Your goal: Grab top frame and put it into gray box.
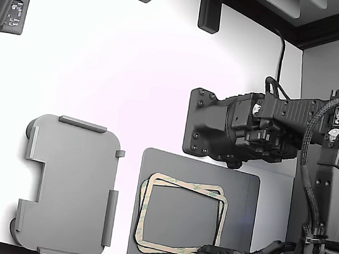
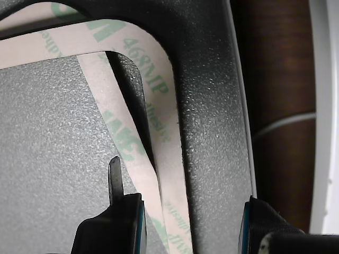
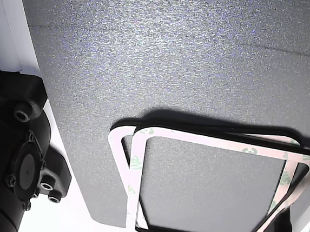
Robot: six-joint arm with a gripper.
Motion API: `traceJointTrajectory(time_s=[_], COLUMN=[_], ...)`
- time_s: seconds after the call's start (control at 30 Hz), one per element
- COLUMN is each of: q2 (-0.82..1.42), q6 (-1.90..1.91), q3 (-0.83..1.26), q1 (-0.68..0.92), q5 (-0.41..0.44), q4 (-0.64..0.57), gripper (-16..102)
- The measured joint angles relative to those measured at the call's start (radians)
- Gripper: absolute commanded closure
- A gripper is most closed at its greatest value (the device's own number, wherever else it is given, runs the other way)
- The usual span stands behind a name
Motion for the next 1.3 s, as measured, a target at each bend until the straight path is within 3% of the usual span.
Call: traceJointTrajectory(time_s=[0.63, 1.3], q2=[-0.009, -0.032], q6=[-0.02, 0.008], q3=[0.032, 0.026], q1=[0.009, 0.014], q5=[0.023, 0.026], q4=[-0.029, -0.046], gripper=[19, 36])
